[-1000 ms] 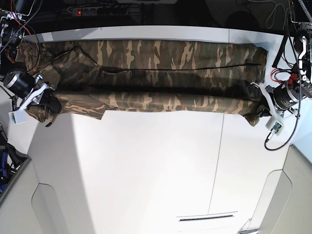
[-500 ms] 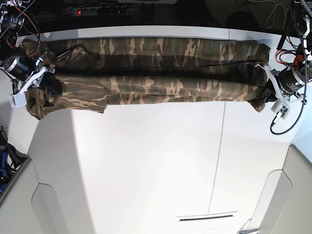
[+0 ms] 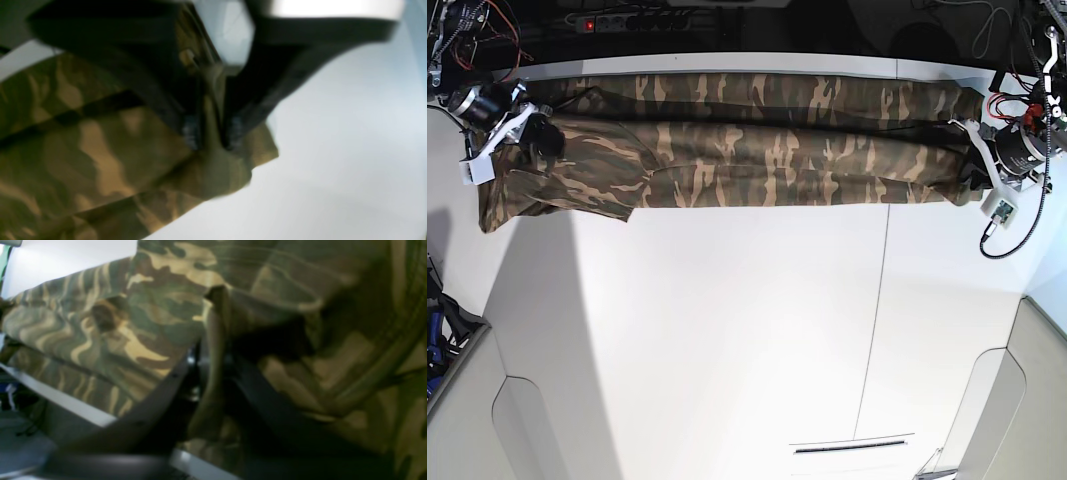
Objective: Fold the T-shirt properly
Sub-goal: 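Lay the folded hem down and pull the strip toward the robot, then regrasp the ends of the folded strip with both grippers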
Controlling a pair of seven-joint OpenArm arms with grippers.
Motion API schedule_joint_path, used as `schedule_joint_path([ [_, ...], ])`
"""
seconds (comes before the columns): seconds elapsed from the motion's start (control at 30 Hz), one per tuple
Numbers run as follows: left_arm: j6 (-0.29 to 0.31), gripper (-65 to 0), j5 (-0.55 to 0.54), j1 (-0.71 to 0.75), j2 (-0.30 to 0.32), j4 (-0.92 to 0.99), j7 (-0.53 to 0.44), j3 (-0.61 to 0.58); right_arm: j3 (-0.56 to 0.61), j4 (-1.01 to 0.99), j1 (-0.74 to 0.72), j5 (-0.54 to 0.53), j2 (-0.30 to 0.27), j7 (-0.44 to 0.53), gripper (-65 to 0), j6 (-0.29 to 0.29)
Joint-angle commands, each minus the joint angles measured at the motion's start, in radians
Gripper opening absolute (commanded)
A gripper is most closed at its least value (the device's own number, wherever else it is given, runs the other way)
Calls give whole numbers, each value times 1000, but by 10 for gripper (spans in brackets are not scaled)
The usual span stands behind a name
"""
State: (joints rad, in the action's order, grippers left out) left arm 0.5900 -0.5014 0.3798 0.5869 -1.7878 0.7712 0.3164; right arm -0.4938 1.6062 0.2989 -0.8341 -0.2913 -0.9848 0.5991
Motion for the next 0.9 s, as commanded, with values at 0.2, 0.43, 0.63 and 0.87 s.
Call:
schedule_joint_path([
  [0.2, -62, -375, -27, -6, -27, -10, -11, 17, -32, 25, -7, -35, -16, 14, -340, 0],
  [0.43, -63, -374, -128, -6, -27, -10, -10, 130, -129, 111, -8, -69, -16, 4, -354, 0],
  [0.63, -63, -274, -214, -5, -27, -10, -10, 233, -139, 182, -8, -69, -8, 24, -650, 0],
  [0.87, -63, -274, -212, -5, -42, -10, 13, 240, -109, 148, -8, -19, 28, 95, -650, 0],
])
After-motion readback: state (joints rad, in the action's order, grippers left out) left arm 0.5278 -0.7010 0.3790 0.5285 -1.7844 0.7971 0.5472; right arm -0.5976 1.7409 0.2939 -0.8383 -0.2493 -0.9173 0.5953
